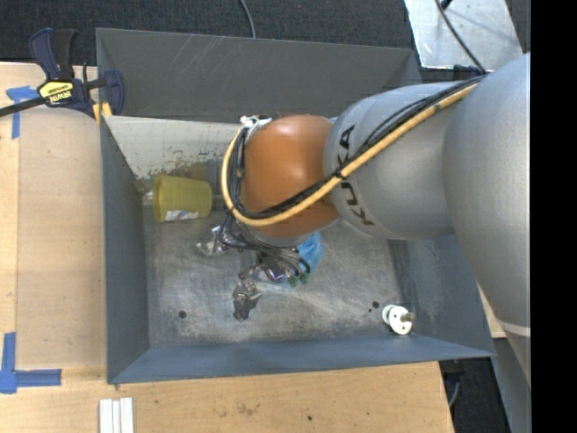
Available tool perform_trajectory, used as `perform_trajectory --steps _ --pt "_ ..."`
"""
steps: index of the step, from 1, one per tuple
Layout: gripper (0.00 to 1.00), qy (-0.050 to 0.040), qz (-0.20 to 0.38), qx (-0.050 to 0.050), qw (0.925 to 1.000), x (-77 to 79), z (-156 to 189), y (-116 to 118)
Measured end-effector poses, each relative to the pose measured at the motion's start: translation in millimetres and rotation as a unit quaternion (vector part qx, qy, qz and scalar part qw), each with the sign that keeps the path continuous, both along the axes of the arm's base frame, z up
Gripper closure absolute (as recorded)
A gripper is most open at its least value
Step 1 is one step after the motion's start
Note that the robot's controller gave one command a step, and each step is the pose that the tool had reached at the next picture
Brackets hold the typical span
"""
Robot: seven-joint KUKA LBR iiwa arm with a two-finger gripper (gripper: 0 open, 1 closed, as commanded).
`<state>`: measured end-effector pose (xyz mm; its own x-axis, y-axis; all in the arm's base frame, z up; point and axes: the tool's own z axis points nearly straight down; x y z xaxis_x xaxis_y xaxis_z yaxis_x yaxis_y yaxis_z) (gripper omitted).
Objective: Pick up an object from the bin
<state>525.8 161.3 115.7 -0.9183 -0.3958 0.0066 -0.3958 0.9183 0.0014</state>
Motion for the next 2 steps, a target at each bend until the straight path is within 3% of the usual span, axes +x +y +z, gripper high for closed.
perform_trajectory --steps 1,2 --pt "0.0 -0.0052 0.112 0.002 0.9937 35.0 18 -25" --pt "0.0 -0.0088 0.097 0.002 0.9952 66.9 -32 -78"
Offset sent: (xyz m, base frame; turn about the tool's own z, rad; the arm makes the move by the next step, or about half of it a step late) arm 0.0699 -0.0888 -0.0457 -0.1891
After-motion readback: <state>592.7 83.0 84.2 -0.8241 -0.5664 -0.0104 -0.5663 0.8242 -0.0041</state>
